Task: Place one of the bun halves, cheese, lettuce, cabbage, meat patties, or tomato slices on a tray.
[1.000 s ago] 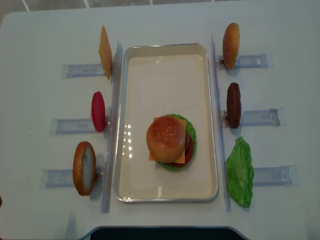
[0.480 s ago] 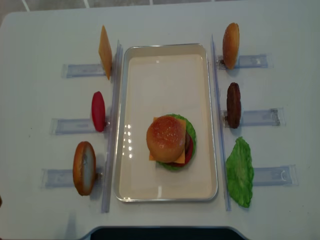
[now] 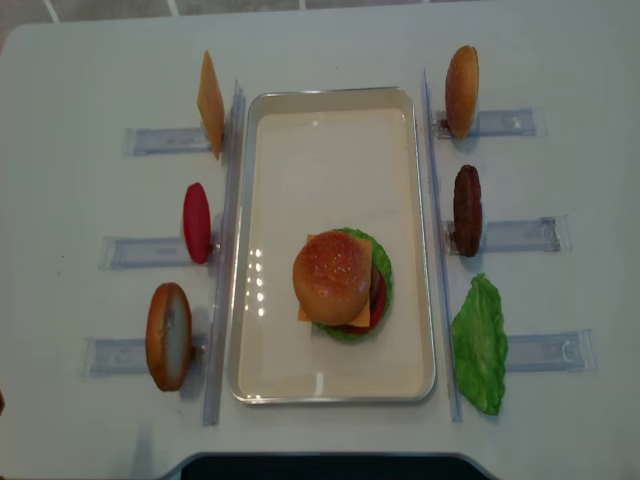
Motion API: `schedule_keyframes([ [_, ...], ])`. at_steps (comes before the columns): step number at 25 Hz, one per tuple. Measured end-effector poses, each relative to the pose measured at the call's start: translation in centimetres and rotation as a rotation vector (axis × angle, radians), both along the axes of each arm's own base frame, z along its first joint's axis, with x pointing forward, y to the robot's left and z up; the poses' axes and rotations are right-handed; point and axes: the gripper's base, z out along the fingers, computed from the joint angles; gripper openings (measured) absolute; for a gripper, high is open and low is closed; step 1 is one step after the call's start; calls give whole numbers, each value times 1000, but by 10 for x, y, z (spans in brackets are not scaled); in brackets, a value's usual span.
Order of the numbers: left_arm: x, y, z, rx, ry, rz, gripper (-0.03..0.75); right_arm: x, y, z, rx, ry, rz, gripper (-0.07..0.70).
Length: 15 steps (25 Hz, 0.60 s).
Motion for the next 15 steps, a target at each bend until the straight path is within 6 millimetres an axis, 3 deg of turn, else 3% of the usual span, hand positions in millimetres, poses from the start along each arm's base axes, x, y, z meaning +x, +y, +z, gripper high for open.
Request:
schedule_keyframes([
  [15, 0, 0, 0, 0, 0, 0, 0, 0, 0, 0, 0, 0, 0, 421],
])
